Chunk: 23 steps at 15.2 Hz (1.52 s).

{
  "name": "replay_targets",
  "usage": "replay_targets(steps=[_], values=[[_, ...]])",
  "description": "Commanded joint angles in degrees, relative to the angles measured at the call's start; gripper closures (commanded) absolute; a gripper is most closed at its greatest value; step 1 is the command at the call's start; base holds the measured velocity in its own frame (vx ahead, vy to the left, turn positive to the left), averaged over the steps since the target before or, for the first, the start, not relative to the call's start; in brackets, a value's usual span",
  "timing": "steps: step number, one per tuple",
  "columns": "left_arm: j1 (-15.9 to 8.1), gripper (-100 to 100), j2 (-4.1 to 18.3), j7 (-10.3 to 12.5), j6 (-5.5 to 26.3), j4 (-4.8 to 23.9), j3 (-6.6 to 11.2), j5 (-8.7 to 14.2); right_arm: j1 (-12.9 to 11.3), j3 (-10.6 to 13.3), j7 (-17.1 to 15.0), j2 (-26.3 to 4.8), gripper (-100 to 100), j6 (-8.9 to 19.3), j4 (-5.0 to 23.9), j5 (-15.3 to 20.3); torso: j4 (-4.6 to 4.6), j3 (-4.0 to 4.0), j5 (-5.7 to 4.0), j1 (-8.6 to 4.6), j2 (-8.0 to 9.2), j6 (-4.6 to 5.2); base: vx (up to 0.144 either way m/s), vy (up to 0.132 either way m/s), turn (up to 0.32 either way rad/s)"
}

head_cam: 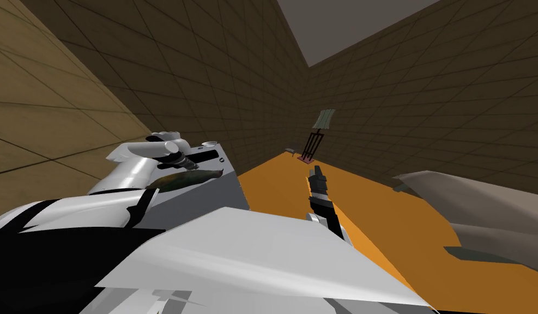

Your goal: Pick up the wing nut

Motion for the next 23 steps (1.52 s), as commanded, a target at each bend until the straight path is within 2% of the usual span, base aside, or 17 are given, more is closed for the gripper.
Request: replay_targets(steps=[1, 2, 4, 5, 6, 7, 9, 10, 12, 13, 15, 16, 18, 19, 20, 21, 23], values=[[0.9, 100, -0.1, 1.2, 0.9, -1.9, -0.05, 0.5, 0.0, 0.0, 0.0, 0.0, 0, 0.0, 0.0, 0.0, 0.0, 0.0, 0.0, 0.0, 0.0, 0.0, 0.032, 0.032, 0.08], [2.2, 100, -0.2, 3.0, 1.9, -3.8, -0.13, 1.3, 0.0, 0.0, 0.0, 0.0, 0, 0.0, 0.0, 0.0, -0.01, -0.02, 0.01, 0.05, -0.04, -0.01, 0.041, 0.056, 0.096], [2.2, 100, -0.2, 3.0, 1.9, -5.2, -0.13, 1.3, 0.0, 0.0, 0.0, 0.0, 0, 0.0, 0.0, 0.0, -0.01, -0.04, 0.05, 0.18, -0.08, -0.04, 0.033, 0.049, 0.056], [3.6, 100, -0.3, 4.9, 3.0, -7.3, -0.22, 2.2, 0.0, 0.0, 0.0, 0.0, 0, 0.0, 0.0, 0.0, -0.01, -0.05, 0.05, 0.15, -0.08, 0.0, 0.037, 0.038, 0.054], [3.6, 100, -0.3, 4.9, 3.0, -8.6, -0.22, 2.2, 0.0, 0.0, 0.0, 0.0, 0, 0.0, 0.0, 0.0, -0.01, -0.05, 0.07, 0.14, -0.09, -0.04, 0.035, 0.039, 0.062], [4.9, 100, -0.4, 6.8, 4.1, -9.9, -0.31, 3.0, 0.0, 0.0, 0.0, 0.0, 0, 0.0, 0.0, 0.0, 0.0, -0.05, 0.05, 0.14, -0.1, -0.03, 0.037, 0.043, 0.074], [4.9, 100, -0.4, 6.8, 4.1, -12.0, -0.31, 3.0, 0.0, 0.0, 0.0, 0.0, 0, 0.0, 0.0, 0.0, 0.01, -0.03, 0.09, 0.18, -0.07, -0.06, 0.031, 0.041, 0.053], [6.2, 100, -0.5, 8.7, 5.1, -14.0, -0.4, 3.9, 0.0, 0.0, 0.0, 0.0, 0, 0.0, 0.0, 0.0, 0.01, -0.03, 0.09, 0.16, -0.07, -0.02, 0.031, 0.04, 0.062], [6.2, 100, -0.5, 8.7, 5.1, -15.3, -0.4, 3.9, 0.0, 0.0, 0.0, 0.0, 0, 0.0, 0.0, 0.0, 0.01, -0.03, 0.08, 0.17, -0.06, -0.05, 0.028, 0.034, 0.049], [7.5, 100, -0.6, 10.5, 6.2, -17.4, -0.48, 4.7, 0.0, 0.0, 0.0, 0.0, 0, 0.0, 0.0, 0.0, 0.01, -0.02, 0.06, 0.13, -0.05, -0.01, 0.03, 0.034, 0.063], [7.5, 100, -0.6, 10.5, 6.2, -18.7, -0.48, 4.7, 0.0, 0.0, 0.0, 0.0, 0, 0.0, 0.0, 0.0, 0.0, -0.03, 0.05, 0.13, -0.07, -0.01, 0.027, 0.034, 0.046], [8.9, 100, -0.7, 12.4, 7.3, -20.6, -0.57, 5.5, 0.0, 0.0, 0.0, 0.0, 0, 0.0, 0.0, 0.0, 0.0, -0.03, 0.04, 0.1, -0.06, 0.01, 0.026, 0.034, 0.048], [8.9, 100, -0.7, 12.4, 7.3, -22.1, -0.57, 5.5, 0.0, 0.0, 0.0, 0.0, 0, 0.0, 0.0, 0.0, 0.0, -0.02, 0.04, 0.1, -0.04, -0.02, 0.024, 0.029, 0.047], [10.2, 100, -0.8, 14.3, 8.4, -24.0, -0.66, 6.4, 0.0, 0.0, 0.0, 0.0, 0, 0.0, 0.0, 0.0, 0.0, -0.02, 0.04, 0.08, -0.04, 0.0, 0.035, 0.032, 0.056], [10.2, 100, -0.8, 14.3, 8.4, -25.4, -0.66, 6.4, 0.0, 0.0, 0.0, 0.0, 0, 0.0, 0.0, 0.0, -0.01, -0.03, 0.05, 0.08, -0.05, -0.02, 0.038, 0.032, 0.064], [11.5, 100, -0.9, 16.1, 9.4, -27.0, -0.75, 7.2, 0.0, 0.0, 0.0, 0.0, 0, 0.0, 0.0, 0.0, -0.01, -0.04, 0.04, 0.09, -0.07, -0.01, 0.047, 0.04, 0.081], [11.5, 100, -0.9, 16.1, 9.4, -28.8, -0.75, 7.2, 0.0, 0.0, 0.0, 0.0, 0, 0.0, 0.0, 0.0, -0.02, -0.06, 0.06, 0.13, -0.11, -0.03, 0.038, 0.037, 0.056]])
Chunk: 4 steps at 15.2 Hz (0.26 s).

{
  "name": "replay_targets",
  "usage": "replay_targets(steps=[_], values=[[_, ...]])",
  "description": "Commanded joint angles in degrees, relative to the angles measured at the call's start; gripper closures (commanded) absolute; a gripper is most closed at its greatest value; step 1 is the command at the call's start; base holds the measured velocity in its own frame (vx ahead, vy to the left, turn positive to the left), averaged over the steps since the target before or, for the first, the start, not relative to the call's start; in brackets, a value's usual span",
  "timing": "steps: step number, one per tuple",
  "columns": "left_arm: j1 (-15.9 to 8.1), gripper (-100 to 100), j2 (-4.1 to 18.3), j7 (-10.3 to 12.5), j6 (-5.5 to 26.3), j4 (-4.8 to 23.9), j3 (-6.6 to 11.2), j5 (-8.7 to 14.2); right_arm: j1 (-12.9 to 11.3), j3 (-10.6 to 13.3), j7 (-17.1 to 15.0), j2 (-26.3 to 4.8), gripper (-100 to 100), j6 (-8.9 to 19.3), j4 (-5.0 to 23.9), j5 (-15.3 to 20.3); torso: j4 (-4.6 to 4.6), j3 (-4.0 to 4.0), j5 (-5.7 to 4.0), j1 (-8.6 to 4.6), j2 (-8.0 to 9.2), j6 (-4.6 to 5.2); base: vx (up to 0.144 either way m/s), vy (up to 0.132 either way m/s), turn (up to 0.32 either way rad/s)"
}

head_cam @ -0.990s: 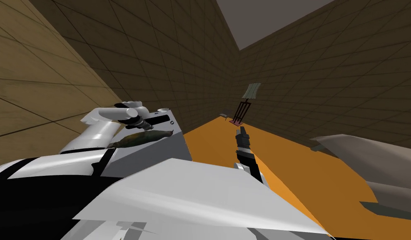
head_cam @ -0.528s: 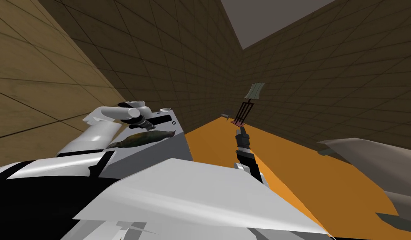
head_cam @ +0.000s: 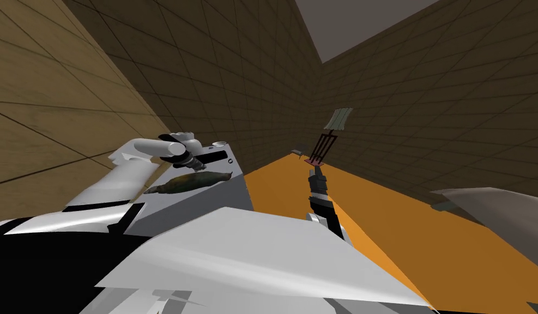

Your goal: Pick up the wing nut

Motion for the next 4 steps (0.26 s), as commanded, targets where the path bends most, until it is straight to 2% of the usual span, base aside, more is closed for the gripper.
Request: replay_targets(steps=[1, 3, 4], values=[[1.6, 100, -0.2, 2.4, 1.3, -2.9, -0.16, 0.9, 0.0, 0.0, 0.0, 0.0, 0, 0.0, 0.0, 0.0, 0.0, 0.0, 0.0, 0.0, 0.0, 0.0, 0.023, 0.041, 0.057], [1.6, 100, -0.2, 2.4, 1.3, -4.8, -0.16, 0.9, 0.0, 0.0, 0.0, 0.0, 0, 0.0, 0.0, 0.0, 0.0, 0.02, 0.01, 0.02, 0.04, -0.02, 0.027, 0.037, 0.046], [1.5, 100, -0.2, 2.2, 1.2, -3.9, -0.05, 0.8, 0.0, 0.0, 0.0, 0.0, 0, 0.0, 0.0, 0.0, 0.01, 0.02, 0.0, 0.0, 0.04, 0.01, 0.01, 0.012, 0.002]])
